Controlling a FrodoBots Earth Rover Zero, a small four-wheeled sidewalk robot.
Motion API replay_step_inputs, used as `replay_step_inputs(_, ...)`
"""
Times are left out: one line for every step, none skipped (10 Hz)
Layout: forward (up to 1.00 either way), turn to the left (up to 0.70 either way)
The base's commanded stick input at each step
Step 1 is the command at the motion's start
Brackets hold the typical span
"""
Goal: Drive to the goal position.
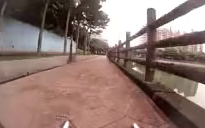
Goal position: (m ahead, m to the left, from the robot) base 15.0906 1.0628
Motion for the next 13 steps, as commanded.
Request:
replay_step_inputs(0.7,0.0)
replay_step_inputs(0.7,0.0)
replay_step_inputs(0.7,0.0)
replay_step_inputs(0.7,0.0)
replay_step_inputs(0.7,0.0)
replay_step_inputs(0.7,0.0)
replay_step_inputs(0.7,0.0)
replay_step_inputs(0.7,0.0)
replay_step_inputs(0.7,0.0)
replay_step_inputs(0.7,0.0)
replay_step_inputs(0.7,0.0)
replay_step_inputs(0.7,0.0)
replay_step_inputs(0.7,0.0)
